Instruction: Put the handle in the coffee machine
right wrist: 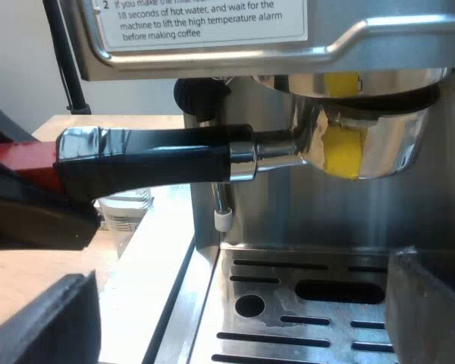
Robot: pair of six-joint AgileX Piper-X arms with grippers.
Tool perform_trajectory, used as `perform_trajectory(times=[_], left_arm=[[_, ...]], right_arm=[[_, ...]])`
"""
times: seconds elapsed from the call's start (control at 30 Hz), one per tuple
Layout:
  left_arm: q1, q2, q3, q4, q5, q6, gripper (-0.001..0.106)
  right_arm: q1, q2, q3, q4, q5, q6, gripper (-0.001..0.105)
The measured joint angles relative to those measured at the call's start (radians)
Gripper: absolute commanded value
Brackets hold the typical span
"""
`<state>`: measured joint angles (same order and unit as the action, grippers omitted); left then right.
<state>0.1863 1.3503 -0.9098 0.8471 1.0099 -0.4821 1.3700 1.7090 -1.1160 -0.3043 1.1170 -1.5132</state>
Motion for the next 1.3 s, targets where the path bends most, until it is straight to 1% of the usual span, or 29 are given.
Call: perform_trajectory(times=[0.13,0.77,0.9,1.0,1.3], left_arm=[[0.0,0.002,0.002,0.0,0.013,-0.044,0.0],[0.004,0.002,0.003,-0.016,0.0,-0.066,0.0],[0.026,0.002,0.003,-0.034,-0.003,-0.116,0.0],[0.045,0.002,0.005,-0.031,0.009,-0.125,0.0],[0.048,0.002,0.013,-0.011,0.039,-0.133,0.0]], right_arm=[[0.0,0.0,0.0,0.0,0.0,0.0,0.077],[0.0,0.0,0.0,0.0,0.0,0.0,0.077],[0.0,0.0,0.0,0.0,0.0,0.0,0.077],[0.0,0.0,0.0,0.0,0.0,0.0,0.077],[0.0,0.0,0.0,0.0,0.0,0.0,0.077]])
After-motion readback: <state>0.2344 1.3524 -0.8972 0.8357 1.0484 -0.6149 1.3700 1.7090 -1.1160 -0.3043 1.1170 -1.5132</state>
